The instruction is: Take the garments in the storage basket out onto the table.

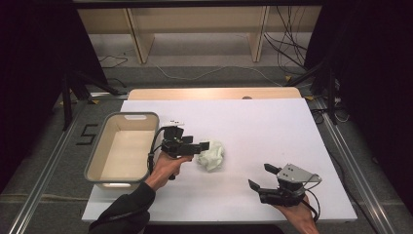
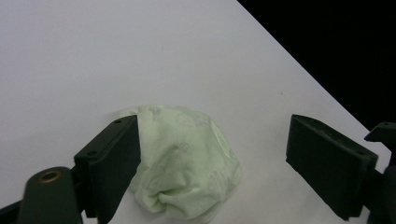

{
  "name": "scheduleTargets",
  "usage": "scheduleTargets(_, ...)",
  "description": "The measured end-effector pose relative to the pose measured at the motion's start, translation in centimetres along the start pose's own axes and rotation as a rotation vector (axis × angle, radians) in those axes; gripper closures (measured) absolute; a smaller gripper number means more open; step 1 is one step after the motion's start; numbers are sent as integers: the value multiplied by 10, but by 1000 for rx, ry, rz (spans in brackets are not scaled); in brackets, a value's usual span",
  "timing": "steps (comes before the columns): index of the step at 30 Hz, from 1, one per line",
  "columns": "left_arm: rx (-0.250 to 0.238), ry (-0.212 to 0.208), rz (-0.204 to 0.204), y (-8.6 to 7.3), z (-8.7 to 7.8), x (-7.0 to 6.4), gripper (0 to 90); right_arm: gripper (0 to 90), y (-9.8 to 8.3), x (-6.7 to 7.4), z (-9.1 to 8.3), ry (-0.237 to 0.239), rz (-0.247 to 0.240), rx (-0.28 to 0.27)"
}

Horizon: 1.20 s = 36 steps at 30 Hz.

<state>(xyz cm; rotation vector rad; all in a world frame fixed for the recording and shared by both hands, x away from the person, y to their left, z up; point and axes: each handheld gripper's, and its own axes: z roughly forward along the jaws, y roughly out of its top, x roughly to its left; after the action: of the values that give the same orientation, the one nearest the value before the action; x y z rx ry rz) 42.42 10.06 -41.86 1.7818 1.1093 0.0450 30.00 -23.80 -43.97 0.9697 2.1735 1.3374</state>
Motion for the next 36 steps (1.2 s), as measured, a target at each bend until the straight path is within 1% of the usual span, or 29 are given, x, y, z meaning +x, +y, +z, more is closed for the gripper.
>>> scheduleTargets(2, -10, -21, -3, -1, -3, 0, 173, 234, 0, 0, 0, 1, 0, 0)
scheduleTargets(4, -14, -22, 0, -1, -4, -1, 173, 234, 0, 0, 0, 6, 1, -1)
scheduleTargets(5, -25, -35, 2, -2, -6, -2, 173, 234, 0, 0, 1, 6, 1, -1)
scheduleTargets(7, -32, -41, 7, -2, -7, -3, 173, 234, 0, 0, 1, 9, 1, -1)
scheduleTargets(12, -53, -76, 46, -7, -15, -6, 173, 234, 0, 0, 0, 12, 5, 3)
scheduleTargets(14, -61, -82, 64, -9, -18, -7, 173, 234, 0, 0, 0, 14, 11, 2)
scheduleTargets(15, -72, -82, 83, -11, -20, -9, 173, 234, 0, 0, 0, 15, 11, 2)
scheduleTargets(16, -72, -82, 83, -11, -20, -9, 173, 234, 0, 0, 0, 15, 11, 2)
scheduleTargets(19, -85, -92, 106, -15, -24, -13, 172, 234, -1, -1, 1, 19, 10, 1)
scheduleTargets(20, -94, -93, 127, -16, -27, -15, 172, 234, -1, -1, 1, 23, 14, 1)
scheduleTargets(21, -94, -93, 127, -16, -27, -15, 172, 234, -1, -1, 1, 24, 14, 2)
scheduleTargets(23, -101, -96, 142, -18, -30, -16, 172, 234, -1, -1, 1, 22, 14, 4)
scheduleTargets(24, -106, -96, 157, -21, -32, -17, 171, 234, -1, -1, 1, 23, 15, 3)
scheduleTargets(25, -106, -96, 157, -21, -32, -17, 170, 234, -1, -1, 1, 23, 15, 3)
scheduleTargets(28, -108, -83, 185, -25, -36, -18, 169, 233, -1, -1, 1, 25, 18, 3)
scheduleTargets(31, -109, -90, 197, -30, -41, -20, 167, 232, -1, -1, 1, 29, 19, 3)
scheduleTargets(32, -109, -86, 214, -32, -43, -20, 167, 232, -1, -1, 1, 29, 19, 3)
scheduleTargets(34, -111, -59, 255, -37, -45, -21, 166, 231, -1, -2, 2, 33, 25, 1)
scheduleTargets(35, -109, -57, 261, -39, -46, -21, 166, 231, -1, -2, 2, 33, 25, 1)
scheduleTargets(36, -106, -67, 252, -40, -47, -20, 165, 231, -1, -2, 2, 33, 25, 2)
